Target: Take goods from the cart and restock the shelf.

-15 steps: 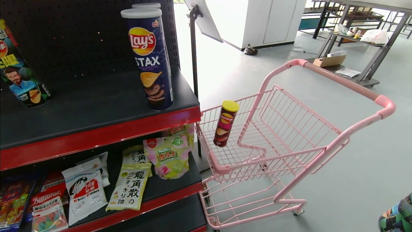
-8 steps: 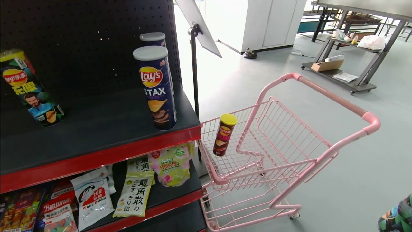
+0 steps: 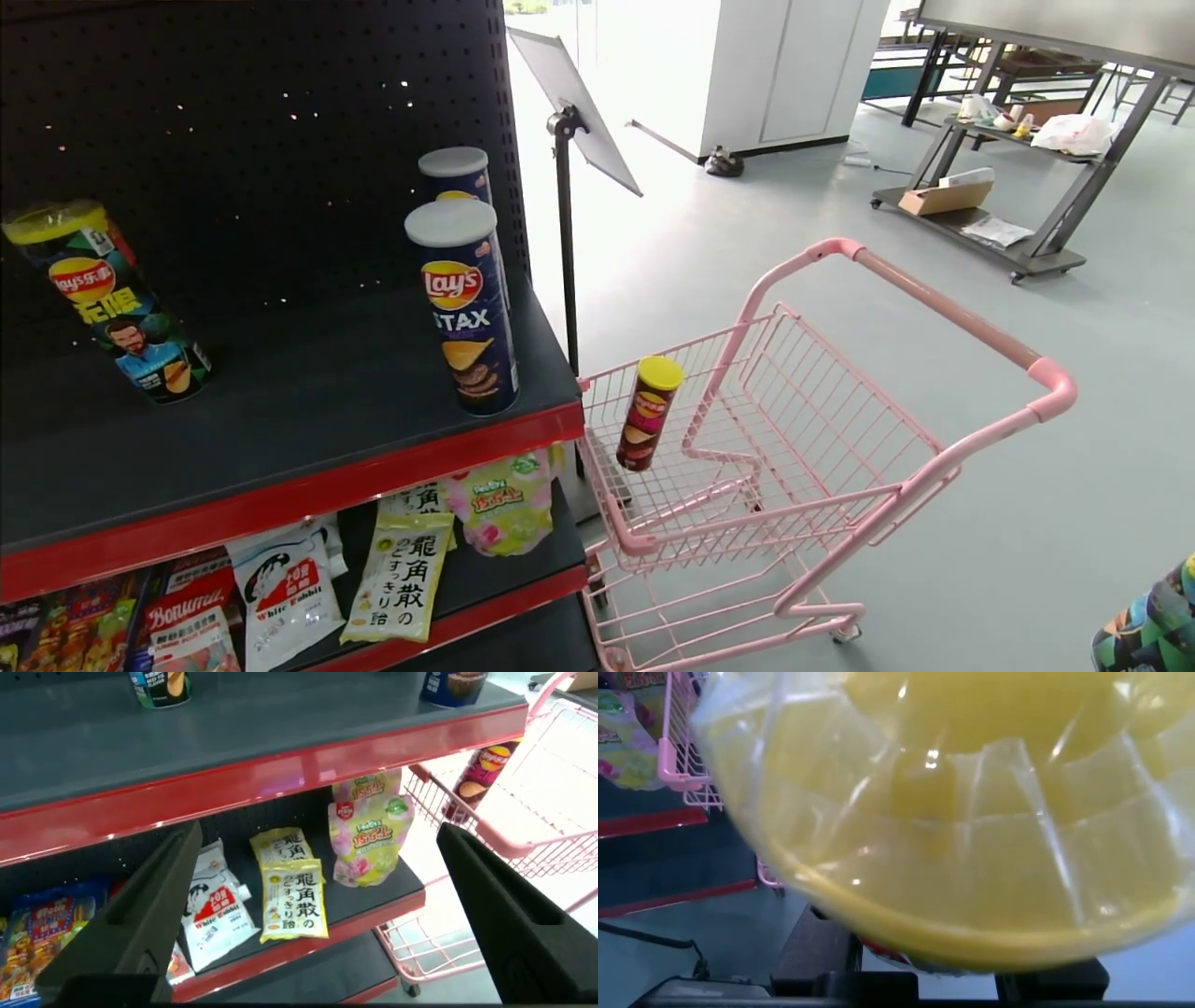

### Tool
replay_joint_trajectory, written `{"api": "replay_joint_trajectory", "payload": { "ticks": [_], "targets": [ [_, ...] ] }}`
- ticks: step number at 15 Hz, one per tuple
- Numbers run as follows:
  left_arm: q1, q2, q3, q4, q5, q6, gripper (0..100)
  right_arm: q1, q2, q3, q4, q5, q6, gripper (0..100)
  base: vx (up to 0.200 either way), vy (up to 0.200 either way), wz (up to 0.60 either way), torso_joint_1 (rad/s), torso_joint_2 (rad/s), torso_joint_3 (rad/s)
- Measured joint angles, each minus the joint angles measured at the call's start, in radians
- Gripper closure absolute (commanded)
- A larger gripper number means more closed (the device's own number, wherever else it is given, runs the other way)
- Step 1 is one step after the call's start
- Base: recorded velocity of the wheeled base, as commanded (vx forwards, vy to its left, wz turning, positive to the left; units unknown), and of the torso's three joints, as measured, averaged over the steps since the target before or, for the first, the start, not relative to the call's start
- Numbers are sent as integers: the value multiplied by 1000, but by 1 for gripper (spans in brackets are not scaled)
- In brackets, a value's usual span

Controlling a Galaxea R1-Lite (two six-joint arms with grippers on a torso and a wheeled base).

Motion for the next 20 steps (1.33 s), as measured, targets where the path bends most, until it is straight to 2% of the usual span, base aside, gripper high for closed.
{"api": "replay_joint_trajectory", "payload": {
  "ticks": [9,12,18,20],
  "targets": [
    [0,0,0,0,0,1,0,-11,31,0,-4,3,0,100,0,0,600,6,-6,-4],
    [1,0,0,1,0,3,0,-10,19,14,-7,6,6,100,0,0,0,0,0,0],
    [-1,0,0,1,-2,3,0,-4,-82,55,-9,19,26,100,0,200,0,2,0,4],
    [0,0,0,1,-2,3,0,2,-103,58,-9,66,30,100,0,200,0,5,0,2]
  ]
}}
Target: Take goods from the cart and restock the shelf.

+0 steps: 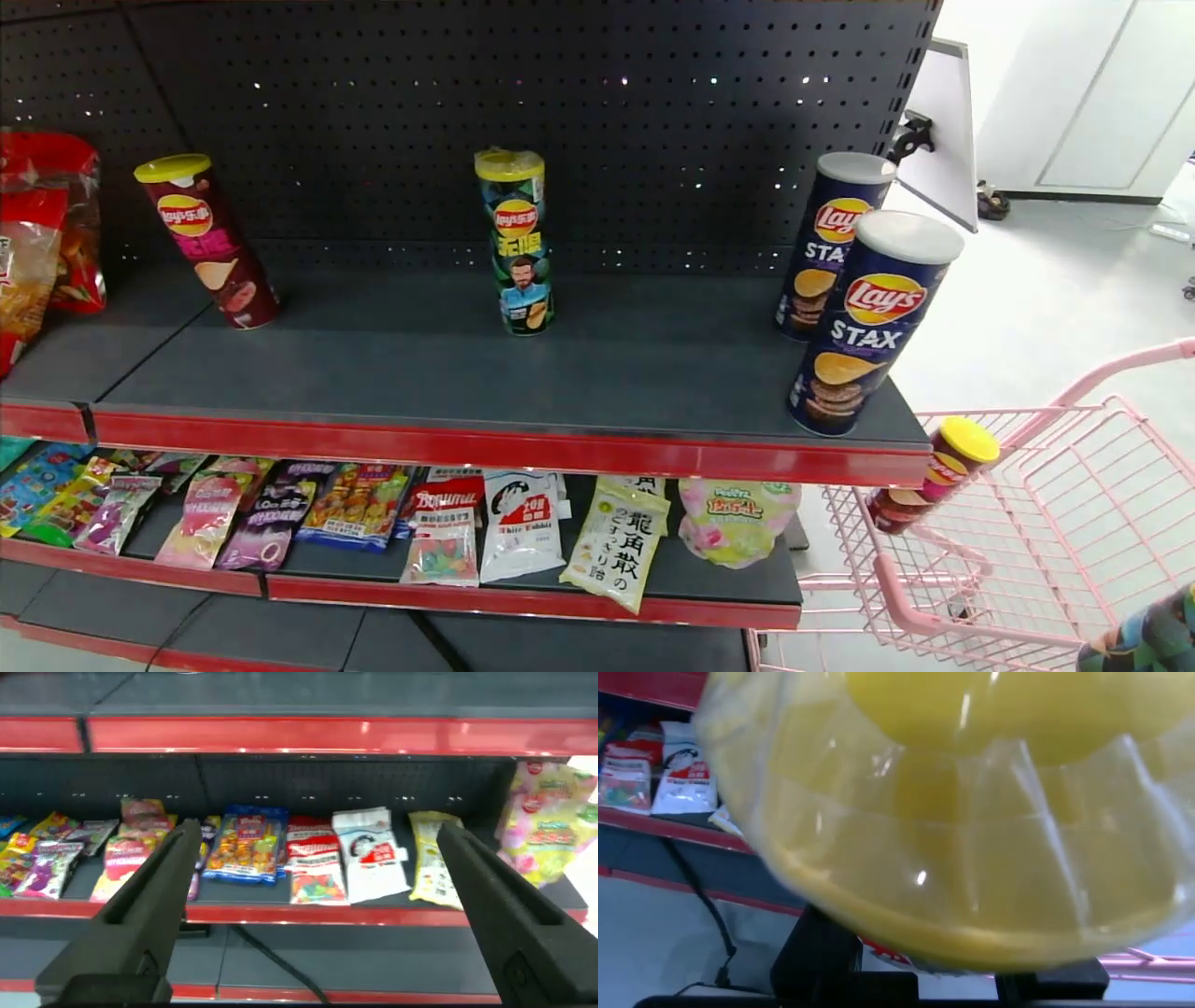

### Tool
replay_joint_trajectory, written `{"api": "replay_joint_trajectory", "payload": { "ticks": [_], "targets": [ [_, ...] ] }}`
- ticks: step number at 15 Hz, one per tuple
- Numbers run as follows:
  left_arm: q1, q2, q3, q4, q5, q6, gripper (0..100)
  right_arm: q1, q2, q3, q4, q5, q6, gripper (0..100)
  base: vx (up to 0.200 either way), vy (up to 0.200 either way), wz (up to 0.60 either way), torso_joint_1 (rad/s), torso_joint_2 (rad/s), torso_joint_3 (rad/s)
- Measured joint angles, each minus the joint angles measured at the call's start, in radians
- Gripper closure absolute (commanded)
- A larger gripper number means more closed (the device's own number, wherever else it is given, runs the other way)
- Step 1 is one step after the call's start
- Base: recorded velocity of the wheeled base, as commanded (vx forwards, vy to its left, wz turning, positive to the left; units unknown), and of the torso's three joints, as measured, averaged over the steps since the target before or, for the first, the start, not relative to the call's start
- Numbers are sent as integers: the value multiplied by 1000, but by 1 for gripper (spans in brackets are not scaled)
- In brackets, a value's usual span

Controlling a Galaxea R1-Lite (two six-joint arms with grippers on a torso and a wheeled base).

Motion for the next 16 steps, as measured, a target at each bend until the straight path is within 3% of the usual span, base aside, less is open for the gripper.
{"api": "replay_joint_trajectory", "payload": {
  "ticks": [3,9,11,14,16],
  "targets": [
    [0,0,0,0,0,0,0,1,-27,-4,1,100,-4,100,0,200,0,2,4,4],
    [0,0,0,0,0,1,0,2,-29,-16,-29,125,0,100,0,200,0,-2,2,5],
    [0,0,0,0,0,2,0,1,-29,-9,-30,213,0,100,0,200,0,0,0,0],
    [0,0,0,0,0,4,0,-1,-29,-1,-29,226,0,100,0,0,0,0,0,0],
    [2,0,1,-1,0,6,0,1,-29,5,-30,228,0,100,200,0,0,2,2,0]
  ]
}}
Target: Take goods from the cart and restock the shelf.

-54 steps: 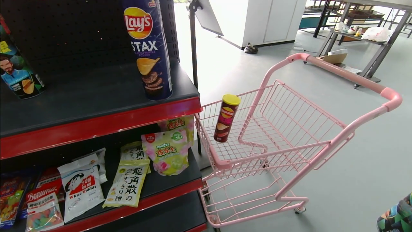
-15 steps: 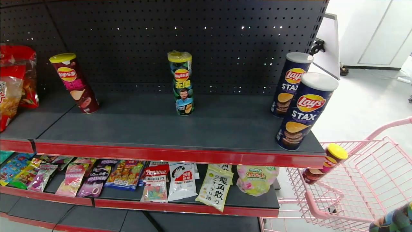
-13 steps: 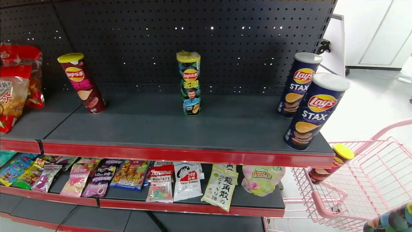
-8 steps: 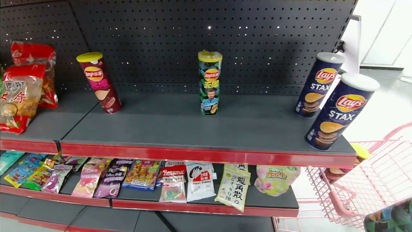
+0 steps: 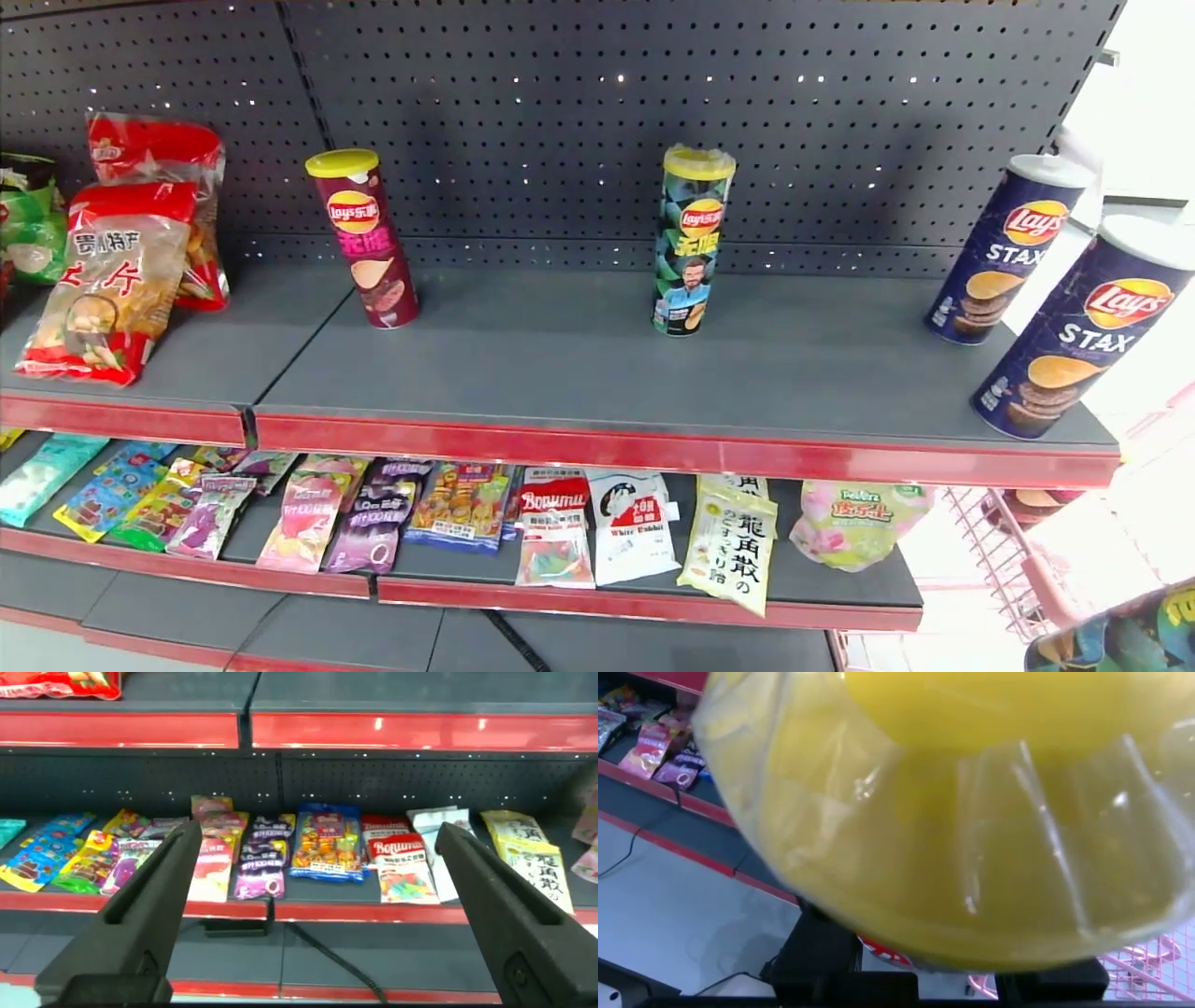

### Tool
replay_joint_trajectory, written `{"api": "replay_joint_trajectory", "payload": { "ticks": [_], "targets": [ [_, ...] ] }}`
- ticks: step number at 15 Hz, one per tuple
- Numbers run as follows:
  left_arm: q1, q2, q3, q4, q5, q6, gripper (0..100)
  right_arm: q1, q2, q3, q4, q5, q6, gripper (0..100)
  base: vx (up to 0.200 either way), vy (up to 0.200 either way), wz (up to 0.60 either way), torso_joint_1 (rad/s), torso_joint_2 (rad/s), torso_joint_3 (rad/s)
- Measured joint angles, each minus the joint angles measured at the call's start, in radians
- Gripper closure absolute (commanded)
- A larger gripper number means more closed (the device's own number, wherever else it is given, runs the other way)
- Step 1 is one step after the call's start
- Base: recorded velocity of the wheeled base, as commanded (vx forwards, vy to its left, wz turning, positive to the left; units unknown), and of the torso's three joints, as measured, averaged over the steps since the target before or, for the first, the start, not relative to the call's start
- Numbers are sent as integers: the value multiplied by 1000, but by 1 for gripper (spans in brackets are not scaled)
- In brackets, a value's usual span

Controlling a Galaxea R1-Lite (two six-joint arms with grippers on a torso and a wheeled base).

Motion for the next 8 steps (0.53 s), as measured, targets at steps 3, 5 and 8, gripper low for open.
{"api": "replay_joint_trajectory", "payload": {
  "ticks": [3,5,8],
  "targets": [
    [-3,0,0,0,0,0,0,-1,-1,3,-2,3,0,100,200,0,0,-4,1,6],
    [-1,0,0,0,0,0,0,1,0,5,0,1,-1,100,200,0,0,10,0,0],
    [-2,0,0,0,0,-2,0,1,0,2,-1,29,0,100,67,0,0,-1,-1,1]
  ]
}}
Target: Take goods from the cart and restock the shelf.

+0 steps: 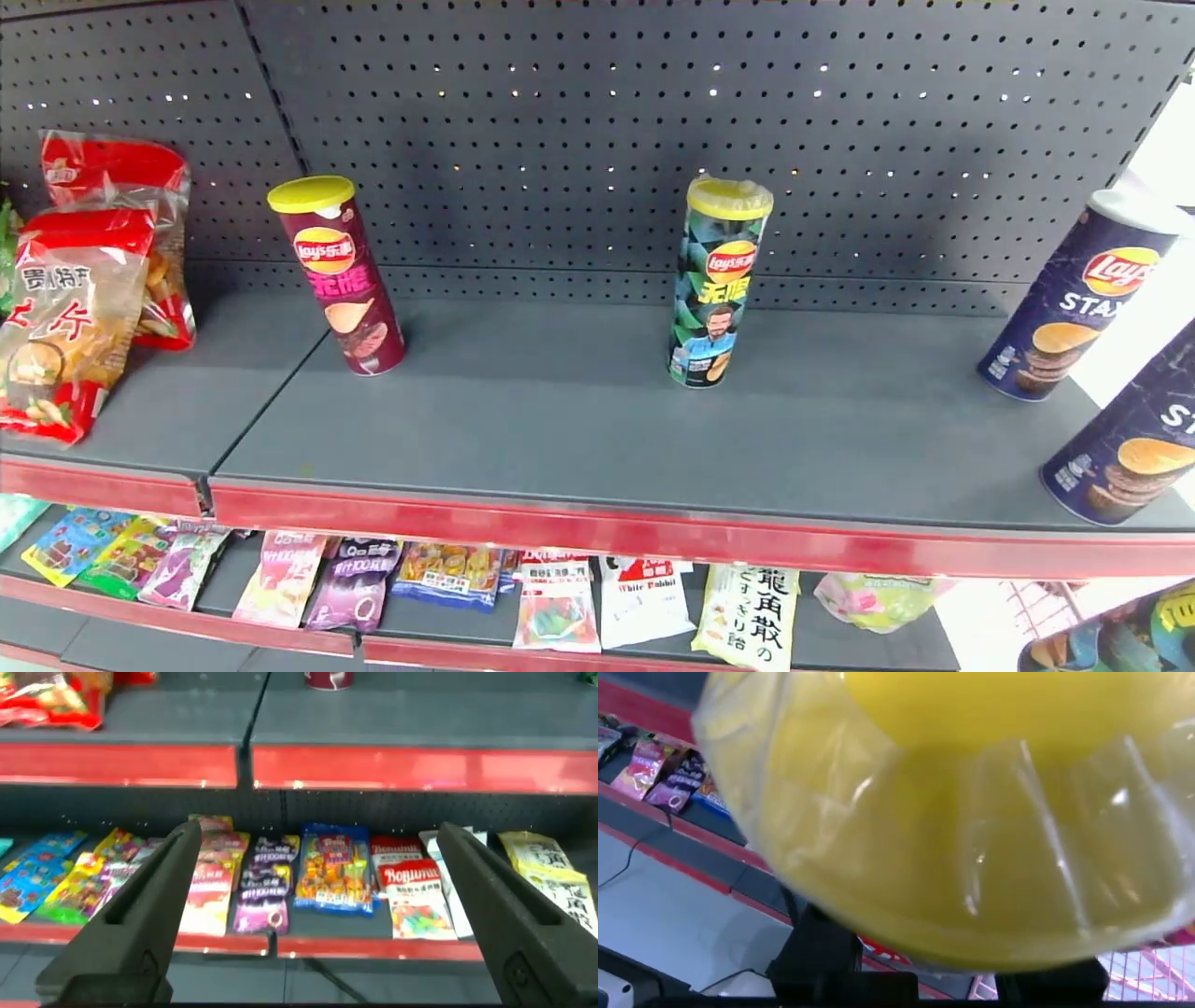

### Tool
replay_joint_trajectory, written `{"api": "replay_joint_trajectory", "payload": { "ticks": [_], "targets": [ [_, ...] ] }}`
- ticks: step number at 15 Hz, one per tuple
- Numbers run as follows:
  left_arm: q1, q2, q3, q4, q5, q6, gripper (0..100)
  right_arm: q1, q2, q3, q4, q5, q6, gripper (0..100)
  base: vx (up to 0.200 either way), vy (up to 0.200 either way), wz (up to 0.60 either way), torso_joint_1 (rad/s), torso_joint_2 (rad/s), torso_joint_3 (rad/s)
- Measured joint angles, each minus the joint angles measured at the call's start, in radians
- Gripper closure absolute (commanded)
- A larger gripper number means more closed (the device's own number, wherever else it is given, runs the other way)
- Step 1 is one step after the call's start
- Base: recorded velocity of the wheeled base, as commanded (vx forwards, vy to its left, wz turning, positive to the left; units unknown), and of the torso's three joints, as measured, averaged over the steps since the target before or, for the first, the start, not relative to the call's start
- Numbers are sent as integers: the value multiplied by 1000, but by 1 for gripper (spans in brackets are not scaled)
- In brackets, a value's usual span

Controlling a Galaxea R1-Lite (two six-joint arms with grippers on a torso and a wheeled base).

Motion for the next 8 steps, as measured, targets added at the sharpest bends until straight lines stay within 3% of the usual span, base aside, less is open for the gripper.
{"api": "replay_joint_trajectory", "payload": {
  "ticks": [4,8],
  "targets": [
    [0,0,-1,1,0,-7,0,0,-13,-24,2,150,0,100,0,0,0,0,0,0],
    [-9,19,-1,0,-6,6,0,0,70,-143,-3,199,0,100,0,0,0,0,0,0]
  ]
}}
